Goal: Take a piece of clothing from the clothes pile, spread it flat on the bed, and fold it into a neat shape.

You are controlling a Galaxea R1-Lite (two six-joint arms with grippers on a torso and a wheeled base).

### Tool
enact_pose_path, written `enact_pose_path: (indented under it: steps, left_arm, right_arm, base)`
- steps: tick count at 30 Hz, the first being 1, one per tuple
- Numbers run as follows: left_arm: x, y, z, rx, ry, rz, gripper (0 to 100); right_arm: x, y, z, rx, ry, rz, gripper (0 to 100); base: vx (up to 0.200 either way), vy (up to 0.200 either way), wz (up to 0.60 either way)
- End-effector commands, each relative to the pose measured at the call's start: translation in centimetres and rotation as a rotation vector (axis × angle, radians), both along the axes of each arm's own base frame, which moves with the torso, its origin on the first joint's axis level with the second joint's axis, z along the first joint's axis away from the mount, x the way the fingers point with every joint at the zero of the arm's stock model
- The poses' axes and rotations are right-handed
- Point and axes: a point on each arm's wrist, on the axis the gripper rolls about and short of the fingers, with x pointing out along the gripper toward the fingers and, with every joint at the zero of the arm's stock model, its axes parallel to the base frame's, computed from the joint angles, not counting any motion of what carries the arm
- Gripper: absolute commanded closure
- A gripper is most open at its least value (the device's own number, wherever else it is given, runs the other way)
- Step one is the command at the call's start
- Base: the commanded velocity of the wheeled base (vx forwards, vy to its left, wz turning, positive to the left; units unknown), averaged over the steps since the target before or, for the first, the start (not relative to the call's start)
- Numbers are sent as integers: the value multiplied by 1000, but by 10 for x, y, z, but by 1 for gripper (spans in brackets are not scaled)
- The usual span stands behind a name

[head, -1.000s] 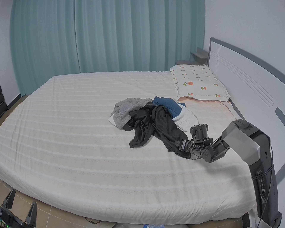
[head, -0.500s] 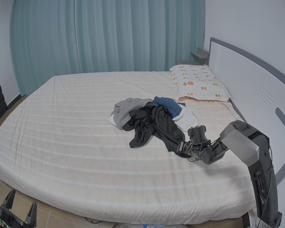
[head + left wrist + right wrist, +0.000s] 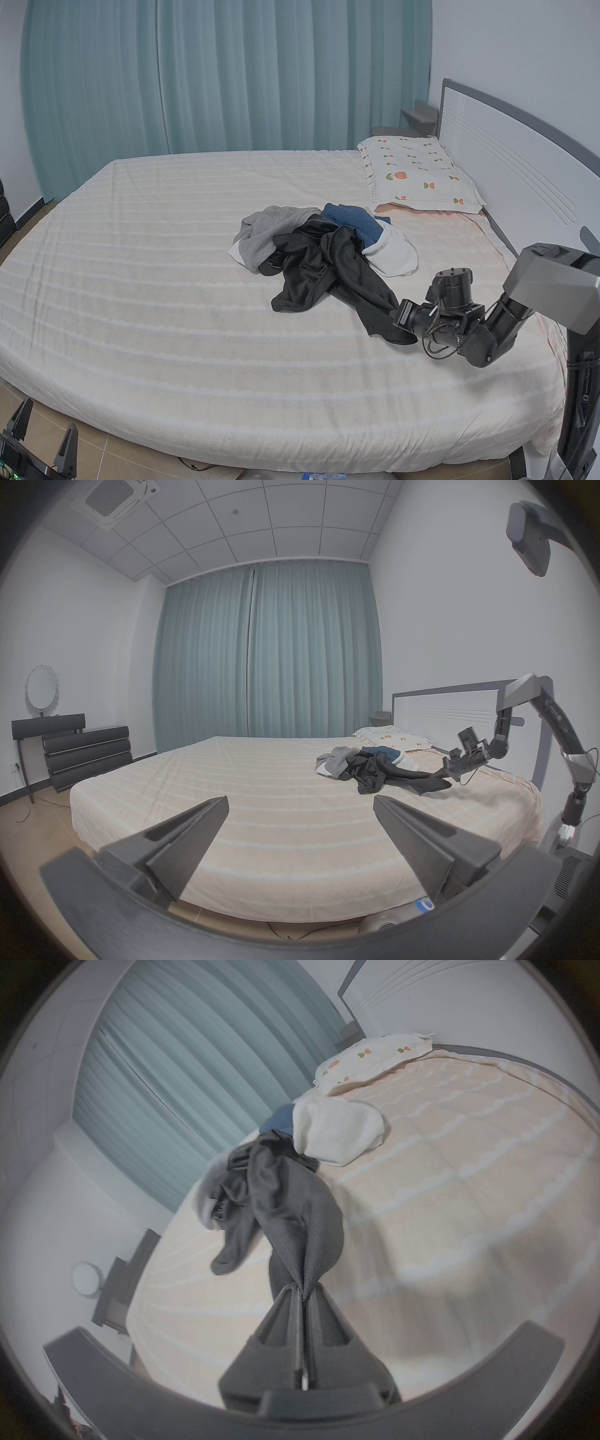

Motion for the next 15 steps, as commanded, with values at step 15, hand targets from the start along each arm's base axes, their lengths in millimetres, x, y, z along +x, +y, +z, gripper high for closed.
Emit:
enact_pose_path:
  steps: [15]
  left_arm:
    - [0,-1,-5,70,-8,-24,0]
  right_arm:
    - [-126,-13,155,221,-407,112,100]
  base:
    - [0,0,0]
